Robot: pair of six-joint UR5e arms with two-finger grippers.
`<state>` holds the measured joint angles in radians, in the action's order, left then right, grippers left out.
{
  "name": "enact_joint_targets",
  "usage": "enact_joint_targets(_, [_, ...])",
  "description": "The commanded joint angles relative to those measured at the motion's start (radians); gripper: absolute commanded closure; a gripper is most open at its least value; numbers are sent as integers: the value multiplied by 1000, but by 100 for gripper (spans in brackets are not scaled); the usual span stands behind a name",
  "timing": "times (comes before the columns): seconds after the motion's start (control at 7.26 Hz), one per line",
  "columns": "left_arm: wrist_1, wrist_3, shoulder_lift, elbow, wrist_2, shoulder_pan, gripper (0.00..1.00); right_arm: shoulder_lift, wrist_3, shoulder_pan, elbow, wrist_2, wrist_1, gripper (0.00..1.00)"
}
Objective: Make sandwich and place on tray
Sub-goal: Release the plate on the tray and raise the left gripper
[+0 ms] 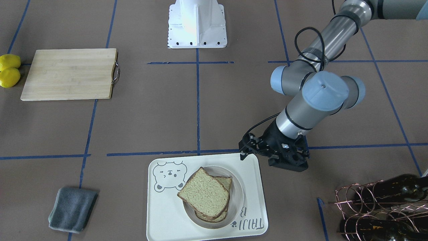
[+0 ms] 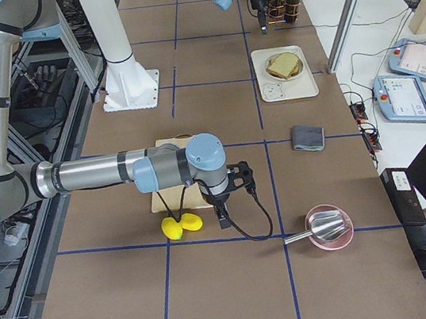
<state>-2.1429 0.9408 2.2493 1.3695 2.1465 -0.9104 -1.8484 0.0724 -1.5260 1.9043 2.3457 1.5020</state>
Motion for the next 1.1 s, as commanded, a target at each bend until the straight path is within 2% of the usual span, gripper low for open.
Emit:
enact_joint_targets(0.0, [209,-232,-199,304,1,-63,0,0,0,0,-1,-5,0,0])
enact_joint_targets(0.14, [382,-387,-207,374,1,-102,0,2,0,0,-8,-5,1,0])
enact_joint_targets(0.28, [488,-510,-214,397,1,-161,0,2,-2,0,-11,-3,3,0])
enact_joint_targets(0.41, [529,-581,-290,423,4,-233,0,2,-3,0,-14,0,3,0])
enact_joint_targets(0.55, [531,-612,-368,422,50,-317,0,3,-2,0,-16,3,4,0])
enact_joint_targets(0.69, [522,-652,-460,409,140,-394,0,0,1,0,-17,9,4,0])
enact_joint_targets(0.83, [518,-822,-556,407,156,-441,0,0,12,0,-17,9,1,0])
enact_joint_targets(0.96, [526,-888,-613,407,158,-499,0,0,10,0,-14,0,-2,0])
